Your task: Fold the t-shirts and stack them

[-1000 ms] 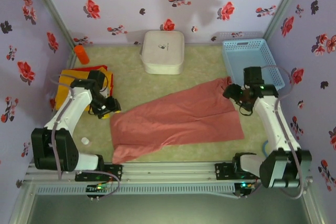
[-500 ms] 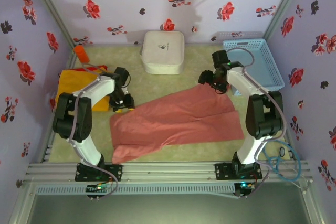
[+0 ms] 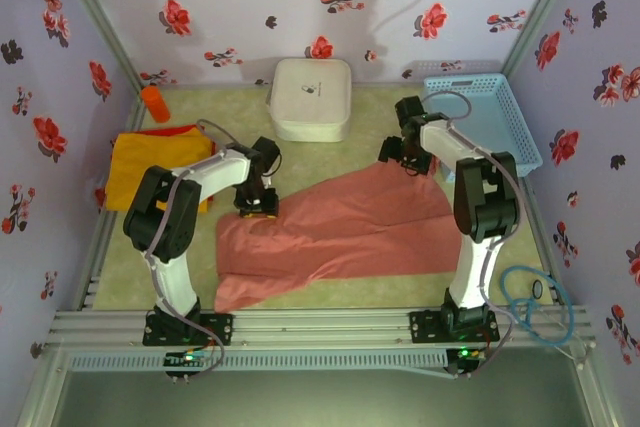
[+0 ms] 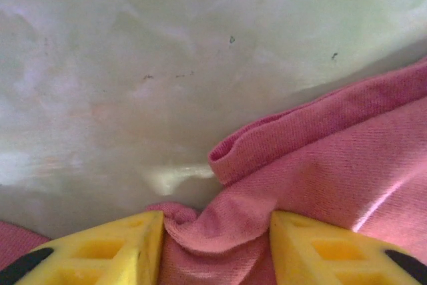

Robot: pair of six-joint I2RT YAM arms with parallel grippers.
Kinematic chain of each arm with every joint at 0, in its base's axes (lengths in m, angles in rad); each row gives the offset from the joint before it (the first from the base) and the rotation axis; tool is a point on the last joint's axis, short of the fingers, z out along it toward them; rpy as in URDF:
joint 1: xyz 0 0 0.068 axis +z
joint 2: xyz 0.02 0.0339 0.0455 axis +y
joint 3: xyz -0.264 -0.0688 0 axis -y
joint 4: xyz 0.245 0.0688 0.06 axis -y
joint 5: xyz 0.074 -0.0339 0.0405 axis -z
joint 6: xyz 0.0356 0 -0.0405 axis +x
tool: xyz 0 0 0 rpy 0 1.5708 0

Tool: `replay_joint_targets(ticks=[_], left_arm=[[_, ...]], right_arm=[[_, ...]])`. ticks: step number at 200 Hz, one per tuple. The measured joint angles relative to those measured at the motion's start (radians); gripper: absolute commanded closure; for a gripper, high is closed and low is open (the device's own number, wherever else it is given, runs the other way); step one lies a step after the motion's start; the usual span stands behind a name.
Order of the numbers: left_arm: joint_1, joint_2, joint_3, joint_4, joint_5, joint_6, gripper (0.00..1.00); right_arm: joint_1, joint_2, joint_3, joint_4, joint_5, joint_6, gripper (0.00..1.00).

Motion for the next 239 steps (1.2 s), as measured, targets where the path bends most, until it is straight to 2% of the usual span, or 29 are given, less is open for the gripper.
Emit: replay_joint_targets(ticks=[40,68,78,92,115,136,166,196,221,239], left_arm=[[-0.018,0.000,-0.006,0.011,-0.026,-0.020,0.75],[-0.024,-0.002,-0.006,0.013,-0.045,-0.028,0.95],[-0.026,-0.004,-0.003,0.009,-0.050,-0.026,1.00],[-0.027,-0.003,0.005,0.002,-0.059,-0.023,1.00],[-0.019,0.008,0.029,-0.014,-0.073,-0.018,1.00],[0.012,0.018,0.069,-0.031,-0.085,-0.002,1.00],[0.071,0.017,0.133,-0.050,-0.109,0.021,1.00],[0.100,-0.009,0.143,-0.074,-0.117,0.027,1.00],[0.101,-0.061,0.101,-0.073,-0.119,0.026,1.00],[0.103,-0.087,0.059,-0.074,-0.126,0.023,1.00]], right_arm=[[0.000,0.106,0.100,-0.013,0.023,-0.011,0.26],[0.000,0.150,0.103,-0.012,0.027,-0.015,0.37],[0.000,0.155,0.103,-0.012,0.032,-0.019,0.45],[0.000,0.155,0.103,-0.007,0.030,-0.022,0.59],[0.000,0.155,0.103,0.005,0.027,-0.022,0.90],[0.000,0.146,0.097,0.011,0.029,-0.028,1.00],[0.003,0.054,0.033,0.029,0.035,-0.029,1.00],[0.032,-0.138,-0.101,0.052,0.067,-0.026,1.00],[0.111,-0.325,-0.241,0.071,0.142,-0.017,1.00],[0.203,-0.459,-0.365,0.082,0.215,0.021,1.00]])
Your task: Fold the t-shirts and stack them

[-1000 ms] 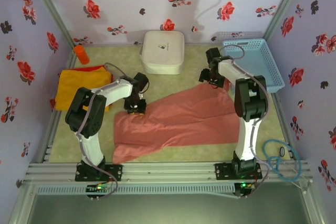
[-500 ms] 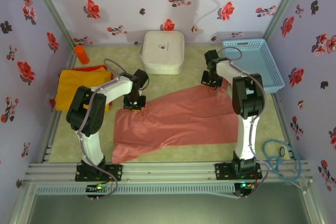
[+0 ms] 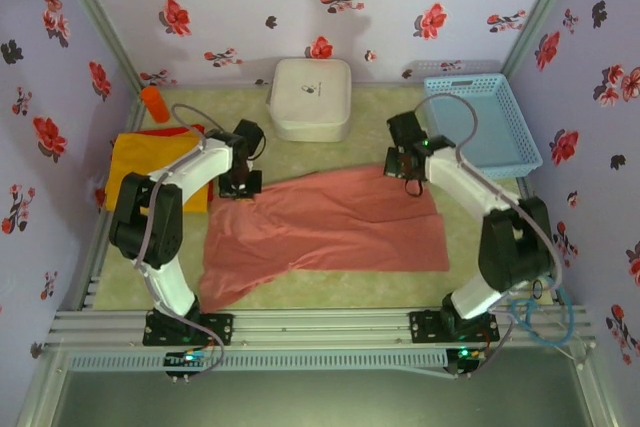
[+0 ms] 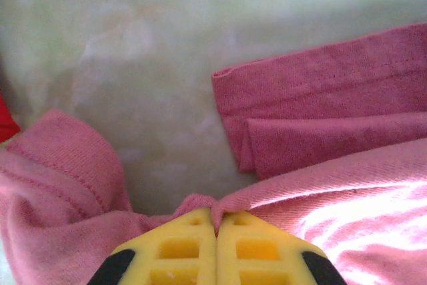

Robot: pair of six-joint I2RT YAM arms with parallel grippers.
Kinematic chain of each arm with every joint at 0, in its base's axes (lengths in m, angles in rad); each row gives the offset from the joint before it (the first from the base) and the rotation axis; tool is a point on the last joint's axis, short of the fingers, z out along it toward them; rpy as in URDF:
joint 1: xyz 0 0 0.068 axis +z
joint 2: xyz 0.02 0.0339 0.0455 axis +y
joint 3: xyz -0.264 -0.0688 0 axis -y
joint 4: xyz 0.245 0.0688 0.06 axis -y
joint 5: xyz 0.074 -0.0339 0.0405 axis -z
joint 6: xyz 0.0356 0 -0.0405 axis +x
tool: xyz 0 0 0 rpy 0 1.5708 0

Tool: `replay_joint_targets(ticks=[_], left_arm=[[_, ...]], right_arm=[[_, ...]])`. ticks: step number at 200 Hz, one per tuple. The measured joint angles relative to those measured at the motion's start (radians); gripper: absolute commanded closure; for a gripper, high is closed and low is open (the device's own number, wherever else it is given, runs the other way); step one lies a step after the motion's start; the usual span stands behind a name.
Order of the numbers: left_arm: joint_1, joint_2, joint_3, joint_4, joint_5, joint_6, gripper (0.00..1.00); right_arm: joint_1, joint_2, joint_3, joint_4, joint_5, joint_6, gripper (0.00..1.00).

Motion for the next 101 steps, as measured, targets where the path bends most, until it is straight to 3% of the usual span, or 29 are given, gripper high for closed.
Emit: replay_joint_targets(ticks=[34,69,101], left_arm=[[0.003,-0.005,-0.051,0.006,-0.001,-0.018,1.00],[0.003,-0.038,-0.098,0.034,0.006,-0.037,1.00],[0.005,-0.077,-0.147,0.045,0.006,-0.047,0.98]], right_arm=[[0.173,-0.177,-0.273,0.003,0.113,0.155,1.00],[0.239,-0.300,-0.531,-0.018,0.132,0.338,0.68],[0.220,-0.381,-0.528,-0.098,0.182,0.385,0.47]])
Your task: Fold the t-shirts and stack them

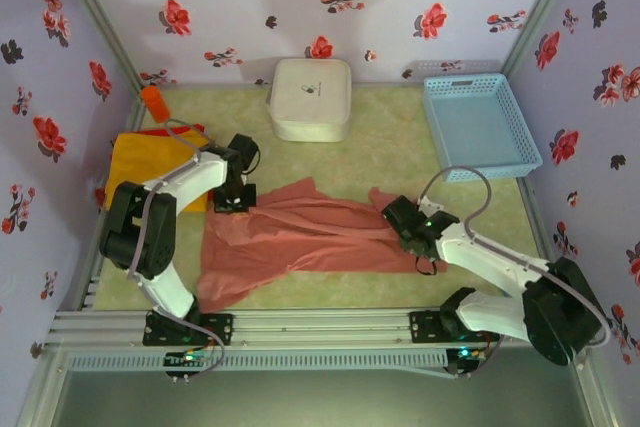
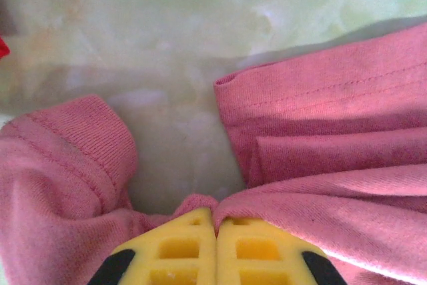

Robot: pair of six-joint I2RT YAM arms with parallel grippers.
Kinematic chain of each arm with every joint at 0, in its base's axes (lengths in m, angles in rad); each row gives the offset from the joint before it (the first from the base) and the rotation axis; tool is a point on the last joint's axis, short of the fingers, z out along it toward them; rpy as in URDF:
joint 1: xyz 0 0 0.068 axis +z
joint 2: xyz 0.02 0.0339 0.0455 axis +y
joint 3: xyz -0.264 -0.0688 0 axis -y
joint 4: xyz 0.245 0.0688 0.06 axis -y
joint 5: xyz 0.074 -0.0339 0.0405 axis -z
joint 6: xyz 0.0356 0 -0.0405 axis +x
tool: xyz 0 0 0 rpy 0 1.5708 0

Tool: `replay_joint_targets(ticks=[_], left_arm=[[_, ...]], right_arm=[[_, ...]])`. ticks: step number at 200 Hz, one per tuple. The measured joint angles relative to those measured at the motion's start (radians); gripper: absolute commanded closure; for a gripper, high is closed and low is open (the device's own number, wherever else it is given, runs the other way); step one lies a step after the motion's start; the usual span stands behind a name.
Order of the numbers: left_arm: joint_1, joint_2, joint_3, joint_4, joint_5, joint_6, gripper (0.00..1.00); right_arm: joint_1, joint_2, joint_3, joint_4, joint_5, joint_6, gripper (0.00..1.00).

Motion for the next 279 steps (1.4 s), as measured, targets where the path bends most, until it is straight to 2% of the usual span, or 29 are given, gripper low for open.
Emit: replay_joint_targets(ticks=[25,42,58,73,105,140,180,203,244,279], left_arm=[[0.000,-0.005,0.003,-0.007,0.000,0.003,0.84],[0.000,-0.005,0.038,-0.030,0.001,0.008,0.75],[0.000,-0.003,0.106,-0.049,0.000,0.029,0.69],[-0.005,0.003,0.188,-0.059,0.000,0.056,0.58],[-0.050,0.061,0.344,-0.058,-0.007,0.111,0.45],[-0.124,0.186,0.428,-0.050,-0.007,0.134,0.45],[-0.164,0.327,0.478,-0.052,-0.008,0.121,0.51],[-0.164,0.351,0.475,-0.060,-0.016,0.099,0.56],[-0.161,0.356,0.428,-0.046,-0.029,0.060,0.58],[-0.160,0.400,0.425,-0.029,-0.015,0.028,0.72]], right_arm=[[-0.109,-0.026,0.106,0.004,-0.018,-0.059,0.35],[-0.165,-0.010,0.181,0.027,-0.039,-0.124,0.31],[-0.179,0.042,0.250,0.038,-0.049,-0.173,0.29],[-0.184,0.100,0.295,0.057,-0.064,-0.210,0.28],[-0.197,0.178,0.304,0.090,-0.135,-0.243,0.26],[-0.204,0.218,0.304,0.118,-0.195,-0.246,0.26],[-0.204,0.246,0.304,0.132,-0.235,-0.246,0.26],[-0.204,0.248,0.304,0.135,-0.244,-0.246,0.26],[-0.204,0.249,0.304,0.146,-0.255,-0.246,0.26],[-0.204,0.272,0.316,0.146,-0.266,-0.274,0.28]])
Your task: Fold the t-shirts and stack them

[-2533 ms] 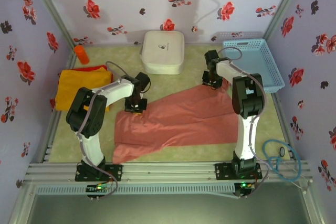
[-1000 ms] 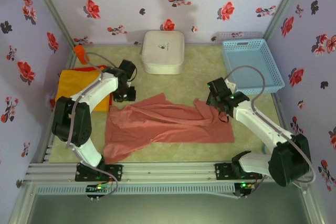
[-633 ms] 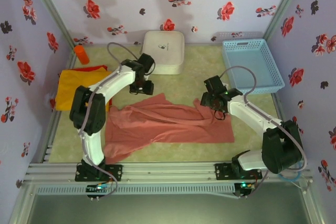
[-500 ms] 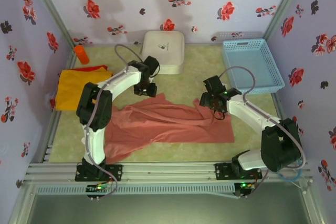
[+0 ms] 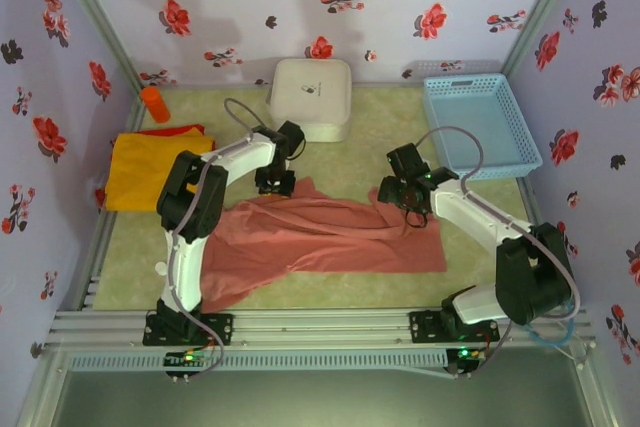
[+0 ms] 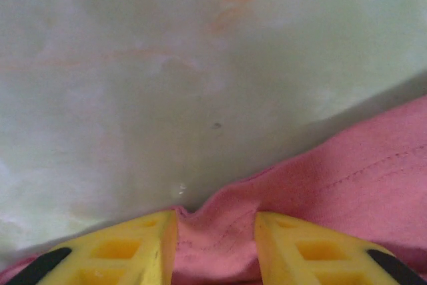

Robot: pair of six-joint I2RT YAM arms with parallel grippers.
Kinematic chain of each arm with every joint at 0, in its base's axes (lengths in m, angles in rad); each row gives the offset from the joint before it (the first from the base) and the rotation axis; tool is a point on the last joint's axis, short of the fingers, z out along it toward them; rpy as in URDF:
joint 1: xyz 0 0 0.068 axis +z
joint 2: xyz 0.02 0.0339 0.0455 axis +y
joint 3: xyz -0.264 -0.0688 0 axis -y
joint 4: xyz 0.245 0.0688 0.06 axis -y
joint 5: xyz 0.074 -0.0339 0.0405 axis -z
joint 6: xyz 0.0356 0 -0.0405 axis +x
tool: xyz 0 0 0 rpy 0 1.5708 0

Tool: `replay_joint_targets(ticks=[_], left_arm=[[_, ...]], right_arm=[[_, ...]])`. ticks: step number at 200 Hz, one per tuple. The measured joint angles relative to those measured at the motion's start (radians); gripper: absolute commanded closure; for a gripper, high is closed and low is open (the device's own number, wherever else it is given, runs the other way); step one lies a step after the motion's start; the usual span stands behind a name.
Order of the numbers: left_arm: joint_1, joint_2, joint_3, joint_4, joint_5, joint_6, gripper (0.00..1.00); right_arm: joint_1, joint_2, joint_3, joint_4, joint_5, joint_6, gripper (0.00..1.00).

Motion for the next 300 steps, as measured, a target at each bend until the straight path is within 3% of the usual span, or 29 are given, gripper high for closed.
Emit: replay_joint_targets(ticks=[44,101,139,157,179,220,300], left_arm=[[0.003,0.000,0.000,0.015,0.000,-0.023,1.00],[0.016,-0.027,-0.033,0.040,-0.027,-0.029,1.00],[0.039,-0.035,-0.033,0.028,-0.058,-0.008,1.00],[0.039,-0.050,-0.034,0.026,-0.072,0.002,1.00],[0.038,-0.087,-0.046,0.026,-0.089,0.018,1.00],[0.039,-0.160,-0.045,0.010,-0.142,0.055,1.00],[0.040,-0.278,0.056,-0.091,-0.271,0.130,1.00]], right_arm=[[-0.003,0.164,0.155,-0.015,-0.043,-0.080,0.37],[0.012,0.401,0.291,-0.032,-0.102,-0.119,0.44],[0.049,0.481,0.313,-0.051,-0.090,-0.125,0.56],[0.060,0.481,0.318,-0.042,-0.077,-0.127,0.62],[0.064,0.484,0.319,-0.041,-0.055,-0.120,0.82],[0.059,0.460,0.320,-0.041,-0.003,-0.109,0.98],[-0.049,0.051,0.237,0.016,0.054,-0.045,1.00]])
